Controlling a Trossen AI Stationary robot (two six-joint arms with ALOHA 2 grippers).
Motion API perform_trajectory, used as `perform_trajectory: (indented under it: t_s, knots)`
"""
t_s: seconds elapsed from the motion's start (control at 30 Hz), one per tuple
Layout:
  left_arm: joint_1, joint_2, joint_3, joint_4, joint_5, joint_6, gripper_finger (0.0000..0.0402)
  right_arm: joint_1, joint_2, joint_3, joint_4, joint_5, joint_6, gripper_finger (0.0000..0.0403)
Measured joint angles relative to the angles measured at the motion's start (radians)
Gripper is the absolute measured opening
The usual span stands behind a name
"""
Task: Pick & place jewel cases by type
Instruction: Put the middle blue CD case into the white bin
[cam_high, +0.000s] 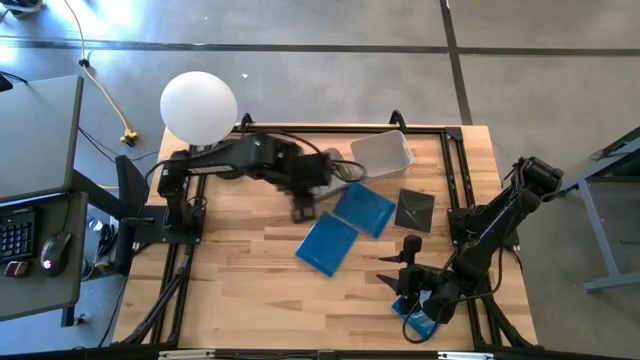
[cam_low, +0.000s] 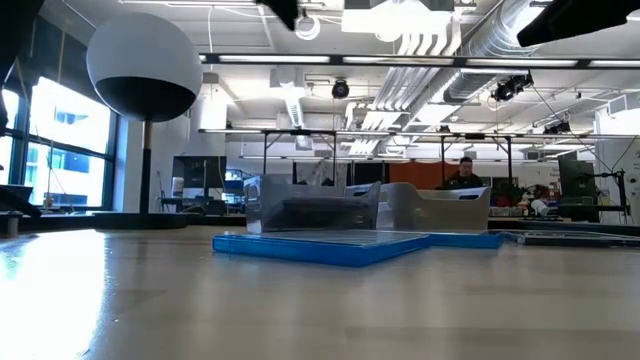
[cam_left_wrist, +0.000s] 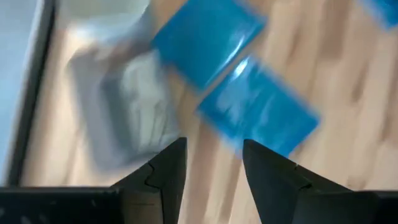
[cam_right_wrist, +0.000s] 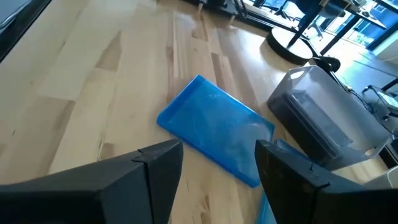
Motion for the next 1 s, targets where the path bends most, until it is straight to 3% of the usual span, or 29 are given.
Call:
perform_trajectory:
  t_s: [0.03,0.1,0.3,0.37,0.47,0.57,0.67,0.77,0.93,1.0]
  knots:
    - [-0.007,-0.001,0.032,-0.072,-0.028,-0.030,0.0154,-0.004,0.000,0.000,0.000,-0.001,0.000,0.0197]
    - [-0.024,-0.017,0.050,-0.058,-0.087,-0.065,0.0154,-0.014,0.000,0.000,-0.004,-0.006,0.000,0.0197]
    - [-0.033,-0.162,0.003,-0.067,-0.076,-0.047,0.0154,-0.077,0.002,0.000,-0.075,-0.026,0.043,0.0197]
    - [-0.032,-0.195,-0.039,-0.059,-0.080,-0.053,0.0154,-0.107,0.005,0.000,-0.088,-0.079,0.065,0.0197]
    - [-0.044,-0.282,-0.181,-0.056,-0.089,-0.145,0.0154,-0.152,0.013,0.000,-0.089,-0.166,0.056,0.0197]
    - [-0.076,-0.363,-0.395,0.039,-0.092,-0.211,0.0154,-0.190,0.038,0.000,-0.084,-0.188,0.008,0.0197]
    - [-0.114,-0.410,-0.660,0.235,-0.092,-0.274,0.0153,-0.230,0.085,0.000,-0.057,-0.216,-0.098,0.0197]
    - [-0.142,-0.435,-0.910,0.495,-0.059,-0.361,0.0153,-0.266,0.157,0.000,0.024,-0.317,-0.257,0.0197]
    - [-0.143,-0.403,-1.230,1.066,0.086,-0.507,0.0153,-0.302,0.295,0.000,0.200,-0.364,-0.584,0.0197]
    - [-0.143,-0.392,-1.339,1.240,0.100,-0.577,0.0153,-0.325,0.341,0.000,0.268,-0.382,-0.676,0.0197]
